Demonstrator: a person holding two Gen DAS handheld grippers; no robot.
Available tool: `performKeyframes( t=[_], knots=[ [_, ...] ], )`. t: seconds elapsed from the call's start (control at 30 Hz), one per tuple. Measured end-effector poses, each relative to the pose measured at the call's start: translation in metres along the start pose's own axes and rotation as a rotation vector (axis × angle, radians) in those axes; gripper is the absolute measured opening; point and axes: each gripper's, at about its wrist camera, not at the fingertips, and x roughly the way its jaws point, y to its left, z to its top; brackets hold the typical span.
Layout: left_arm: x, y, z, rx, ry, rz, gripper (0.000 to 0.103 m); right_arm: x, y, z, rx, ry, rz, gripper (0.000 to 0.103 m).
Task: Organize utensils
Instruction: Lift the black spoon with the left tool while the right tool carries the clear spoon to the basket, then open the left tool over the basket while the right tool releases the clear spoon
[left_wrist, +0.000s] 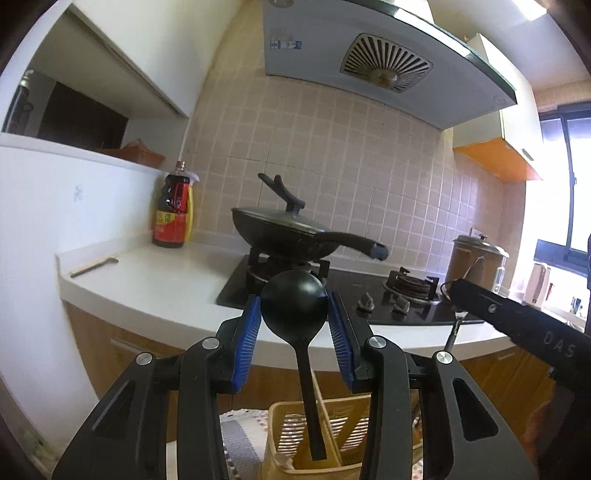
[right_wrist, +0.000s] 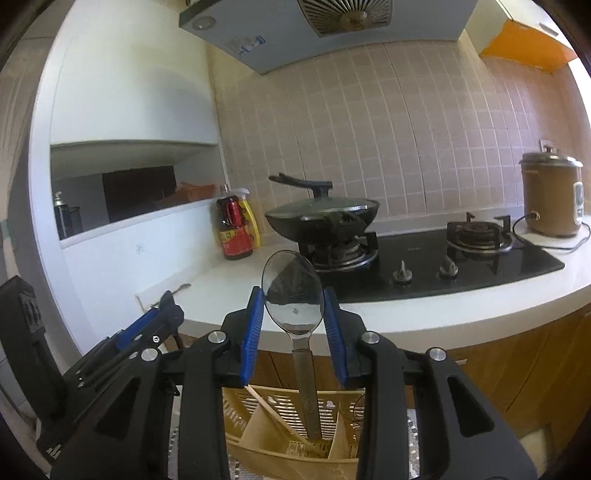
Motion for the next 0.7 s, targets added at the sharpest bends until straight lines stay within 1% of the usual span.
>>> performKeyframes(
  t=[0.1,0.2,0.3,0.43,0.53,0.57,0.63,0.67,0.7],
  knots=[
    [0.004,0.002,-0.008,0.016,0.0,0.018,0.035,0.011,-0.004,-0.011,0.01,0.021,0.009,0.03],
    [0.007,0.003,-0.013,0.026,0.009,0.017,0.036,0.017,-0.003,-0.02,-0.012,0.037,0.006,0.03],
    [0.006,0.003,-0.019,0.038,0.015,0.016,0.036,0.017,0.001,-0.027,-0.034,0.045,-0.001,0.03],
    [0.001,0.005,-0.02,0.034,0.022,0.007,0.037,0.015,0.002,-0.033,-0.028,0.066,-0.006,0.03],
    [-0.008,0.009,-0.016,0.016,0.033,-0.011,0.044,0.008,0.001,-0.032,-0.012,0.084,0.0,0.031],
    [-0.013,0.011,-0.014,0.008,0.035,-0.019,0.047,0.006,0.0,-0.03,-0.005,0.088,0.008,0.033],
    [-0.024,0.013,-0.011,0.0,0.034,-0.036,0.049,-0.005,0.001,-0.027,0.007,0.081,0.013,0.036],
    [-0.03,0.014,-0.008,0.003,0.033,-0.041,0.054,-0.01,0.002,-0.026,0.007,0.078,0.017,0.046],
    [-0.036,0.015,-0.007,0.006,0.03,-0.038,0.055,-0.015,0.002,-0.024,0.007,0.075,0.019,0.049]
  ],
)
